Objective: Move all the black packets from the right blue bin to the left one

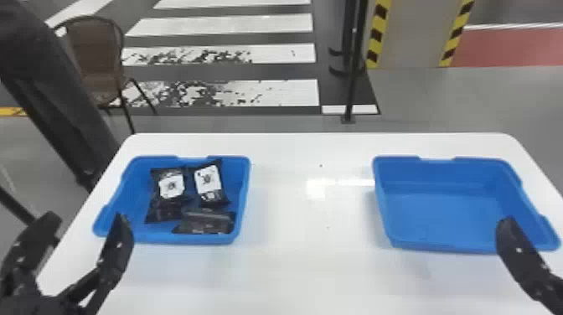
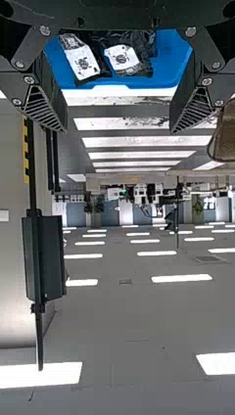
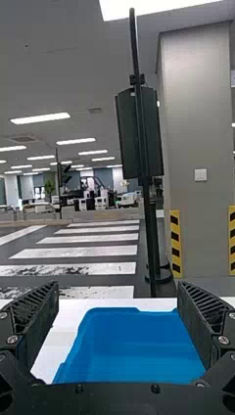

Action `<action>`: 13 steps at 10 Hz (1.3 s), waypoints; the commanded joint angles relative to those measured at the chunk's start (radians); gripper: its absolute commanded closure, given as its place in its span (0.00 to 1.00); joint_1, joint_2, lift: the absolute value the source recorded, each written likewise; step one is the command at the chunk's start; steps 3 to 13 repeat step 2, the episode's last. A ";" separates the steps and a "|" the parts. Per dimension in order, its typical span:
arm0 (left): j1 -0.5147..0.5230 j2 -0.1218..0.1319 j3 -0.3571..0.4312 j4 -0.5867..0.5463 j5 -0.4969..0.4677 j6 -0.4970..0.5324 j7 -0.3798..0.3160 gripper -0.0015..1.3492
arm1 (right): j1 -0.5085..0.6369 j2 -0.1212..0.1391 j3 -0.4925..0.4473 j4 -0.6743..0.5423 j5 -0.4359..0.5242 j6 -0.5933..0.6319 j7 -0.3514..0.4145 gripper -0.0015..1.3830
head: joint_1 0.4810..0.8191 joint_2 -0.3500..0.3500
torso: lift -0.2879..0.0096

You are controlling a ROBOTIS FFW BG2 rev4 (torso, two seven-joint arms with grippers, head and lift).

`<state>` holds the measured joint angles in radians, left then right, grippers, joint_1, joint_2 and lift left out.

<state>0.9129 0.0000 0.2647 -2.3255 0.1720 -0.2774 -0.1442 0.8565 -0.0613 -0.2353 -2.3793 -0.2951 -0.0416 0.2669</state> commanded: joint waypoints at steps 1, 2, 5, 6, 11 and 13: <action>0.000 -0.003 0.001 0.000 0.002 0.000 0.000 0.21 | 0.000 0.000 0.000 0.000 0.000 0.000 0.000 0.09 | 0.63 0.61 | 0.50; 0.002 -0.003 0.001 0.000 0.002 0.000 0.000 0.21 | 0.000 0.000 0.000 0.000 0.000 -0.003 0.000 0.09 | 0.63 0.61 | 0.50; 0.002 -0.003 0.001 0.000 0.002 0.000 0.000 0.21 | 0.000 0.000 0.000 0.000 0.000 -0.003 0.000 0.09 | 0.63 0.61 | 0.50; 0.002 -0.003 0.001 0.000 0.002 0.000 0.000 0.21 | 0.000 0.000 0.000 0.000 0.000 -0.003 0.000 0.09 | 0.63 0.61 | 0.50; 0.002 -0.003 0.001 0.000 0.002 0.000 0.000 0.21 | 0.000 0.000 0.000 0.000 0.000 -0.003 0.000 0.09 | 0.63 0.61 | 0.50; 0.002 -0.003 0.001 0.000 0.002 0.000 0.000 0.21 | 0.000 0.000 0.000 0.000 0.000 -0.003 0.000 0.09 | 0.63 0.61 | 0.50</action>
